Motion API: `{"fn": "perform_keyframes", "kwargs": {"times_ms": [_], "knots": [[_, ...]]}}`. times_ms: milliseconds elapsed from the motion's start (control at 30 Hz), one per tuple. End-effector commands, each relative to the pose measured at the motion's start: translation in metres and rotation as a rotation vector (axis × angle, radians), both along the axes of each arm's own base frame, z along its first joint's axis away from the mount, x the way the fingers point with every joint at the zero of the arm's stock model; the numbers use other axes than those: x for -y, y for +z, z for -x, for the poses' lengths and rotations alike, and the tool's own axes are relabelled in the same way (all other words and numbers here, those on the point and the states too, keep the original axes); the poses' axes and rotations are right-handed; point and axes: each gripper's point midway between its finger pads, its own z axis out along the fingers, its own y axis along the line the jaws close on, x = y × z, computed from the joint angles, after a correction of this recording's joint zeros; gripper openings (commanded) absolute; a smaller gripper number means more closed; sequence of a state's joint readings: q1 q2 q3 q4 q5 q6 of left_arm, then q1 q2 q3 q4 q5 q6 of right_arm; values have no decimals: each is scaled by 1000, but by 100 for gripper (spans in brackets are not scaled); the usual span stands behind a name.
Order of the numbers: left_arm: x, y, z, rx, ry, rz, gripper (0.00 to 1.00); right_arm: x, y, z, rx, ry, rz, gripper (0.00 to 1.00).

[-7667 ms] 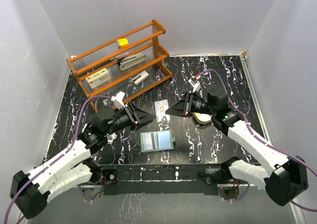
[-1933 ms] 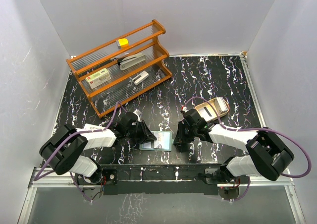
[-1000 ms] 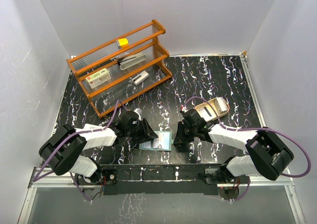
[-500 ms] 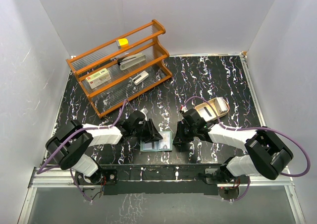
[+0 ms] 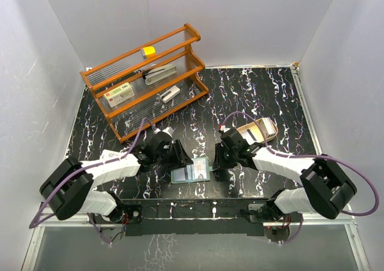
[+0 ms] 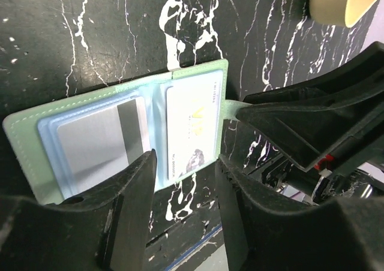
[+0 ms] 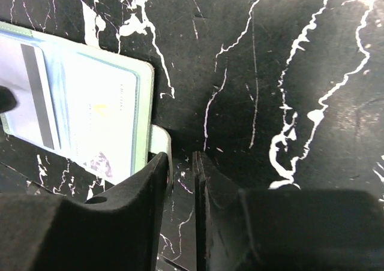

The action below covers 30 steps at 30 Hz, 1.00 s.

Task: Put the credit cards into the card holder
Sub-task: Insert the credit card into the card holder, then turn over the card slot in the card holder.

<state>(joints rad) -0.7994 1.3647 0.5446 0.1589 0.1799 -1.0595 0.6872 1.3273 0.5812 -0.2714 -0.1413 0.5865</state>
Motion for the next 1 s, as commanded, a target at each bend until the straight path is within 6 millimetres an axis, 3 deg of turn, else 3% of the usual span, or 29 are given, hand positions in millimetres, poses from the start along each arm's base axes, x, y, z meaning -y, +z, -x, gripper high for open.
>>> {"fn": "perform_keyframes", "kwargs": {"times_ms": [0,167,400,833,967], "knots": [[-25,10,-6,28,55,-55,44,-6,32,-19,95,-12,-19,25],[-46,12,-9,14,112,-27,46,-24,54,-18,82,-9,-127,27],[-57,19,-9,11,125,47,48,-45,73,-20,66,-30,-223,27],[-57,14,0,7,130,140,51,-96,82,-13,45,19,-254,32],[-59,9,1,-3,140,132,51,-107,74,-10,43,48,-226,33]]}}
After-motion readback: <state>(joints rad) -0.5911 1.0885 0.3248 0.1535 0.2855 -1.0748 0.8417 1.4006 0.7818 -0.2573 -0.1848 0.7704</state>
